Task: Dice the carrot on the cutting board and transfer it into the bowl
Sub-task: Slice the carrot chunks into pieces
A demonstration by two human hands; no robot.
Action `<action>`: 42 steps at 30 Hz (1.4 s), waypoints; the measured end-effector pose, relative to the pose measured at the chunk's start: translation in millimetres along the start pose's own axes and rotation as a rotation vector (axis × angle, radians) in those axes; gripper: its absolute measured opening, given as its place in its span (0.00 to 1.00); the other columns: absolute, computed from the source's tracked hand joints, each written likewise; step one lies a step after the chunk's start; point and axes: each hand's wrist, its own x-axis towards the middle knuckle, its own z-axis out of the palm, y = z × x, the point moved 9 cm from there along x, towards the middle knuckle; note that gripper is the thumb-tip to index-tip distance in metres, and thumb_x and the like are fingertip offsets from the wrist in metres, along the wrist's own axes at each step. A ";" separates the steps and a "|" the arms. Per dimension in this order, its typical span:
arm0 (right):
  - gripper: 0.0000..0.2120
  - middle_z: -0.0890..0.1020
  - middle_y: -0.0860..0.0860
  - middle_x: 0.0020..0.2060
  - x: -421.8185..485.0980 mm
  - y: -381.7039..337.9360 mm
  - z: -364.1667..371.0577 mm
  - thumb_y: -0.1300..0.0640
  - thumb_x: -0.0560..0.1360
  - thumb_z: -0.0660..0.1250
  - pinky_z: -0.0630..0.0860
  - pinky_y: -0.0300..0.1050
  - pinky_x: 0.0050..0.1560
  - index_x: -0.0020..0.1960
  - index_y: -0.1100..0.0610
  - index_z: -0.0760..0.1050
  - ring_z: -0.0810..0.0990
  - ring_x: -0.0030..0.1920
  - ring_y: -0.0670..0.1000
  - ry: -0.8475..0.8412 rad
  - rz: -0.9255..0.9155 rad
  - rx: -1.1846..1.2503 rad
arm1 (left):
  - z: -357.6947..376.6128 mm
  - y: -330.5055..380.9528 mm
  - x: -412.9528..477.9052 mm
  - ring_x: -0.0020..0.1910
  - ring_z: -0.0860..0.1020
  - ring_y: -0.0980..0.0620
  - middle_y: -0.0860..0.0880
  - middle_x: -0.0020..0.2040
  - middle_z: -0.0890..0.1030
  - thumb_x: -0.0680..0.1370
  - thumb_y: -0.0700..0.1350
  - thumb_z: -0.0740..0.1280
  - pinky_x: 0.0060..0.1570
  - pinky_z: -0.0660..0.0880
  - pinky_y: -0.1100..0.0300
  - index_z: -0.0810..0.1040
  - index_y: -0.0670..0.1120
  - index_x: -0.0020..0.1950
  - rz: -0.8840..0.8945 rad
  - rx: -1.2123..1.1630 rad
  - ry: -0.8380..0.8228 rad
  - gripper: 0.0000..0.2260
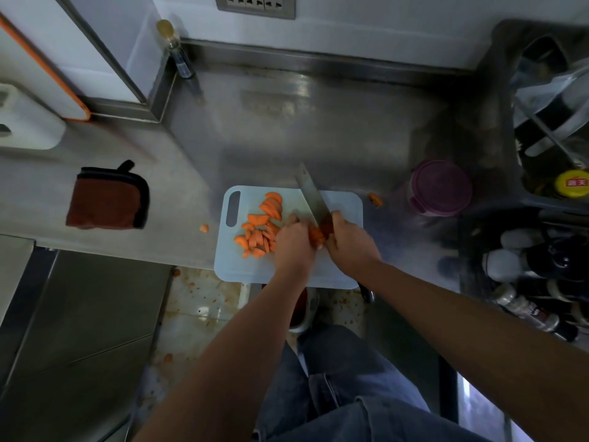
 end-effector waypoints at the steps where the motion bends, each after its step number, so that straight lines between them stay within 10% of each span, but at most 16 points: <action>1: 0.13 0.76 0.53 0.40 -0.8 1.5 -4.2 0.59 0.79 0.55 0.75 0.53 0.39 0.63 0.56 0.62 0.77 0.40 0.58 0.025 -0.002 0.015 | 0.2 -0.6 -0.3 0.52 0.77 0.47 0.47 0.56 0.76 0.73 0.42 0.71 0.56 0.72 0.57 0.80 0.44 0.55 0.004 0.008 -0.011 0.11; 6: 0.28 0.76 0.52 0.33 -9.3 -3.5 -15.4 0.61 0.78 0.58 0.71 0.47 0.30 0.74 0.50 0.52 0.75 0.31 0.52 0.075 -0.066 0.076 | -1.2 -6.4 -3.8 0.55 0.76 0.48 0.47 0.58 0.76 0.75 0.44 0.71 0.56 0.70 0.58 0.80 0.44 0.57 0.004 0.021 -0.013 0.12; 14: 0.31 0.78 0.55 0.46 -18.9 -11.4 3.2 0.60 0.79 0.56 0.79 0.58 0.45 0.76 0.47 0.44 0.79 0.42 0.58 -0.046 -0.062 -0.065 | -5.0 -8.7 -7.5 0.44 0.72 0.57 0.50 0.53 0.77 0.77 0.39 0.66 0.46 0.65 0.67 0.82 0.45 0.50 -0.051 -0.027 0.091 0.06; 31: 0.29 0.79 0.58 0.54 4.5 -14.1 17.8 0.58 0.80 0.55 0.77 0.57 0.52 0.75 0.50 0.44 0.80 0.49 0.59 -0.071 -0.064 -0.098 | -0.5 -13.9 1.8 0.41 0.71 0.55 0.48 0.47 0.78 0.76 0.38 0.66 0.42 0.64 0.65 0.82 0.43 0.45 -0.102 -0.049 0.071 0.05; 42: 0.27 0.78 0.55 0.40 -0.6 -11.1 -5.4 0.58 0.79 0.55 0.78 0.55 0.40 0.75 0.50 0.51 0.78 0.37 0.55 -0.001 -0.102 0.103 | -3.3 -15.3 -3.0 0.53 0.76 0.52 0.50 0.53 0.78 0.76 0.43 0.70 0.50 0.65 0.65 0.80 0.46 0.53 -0.056 -0.037 0.029 0.07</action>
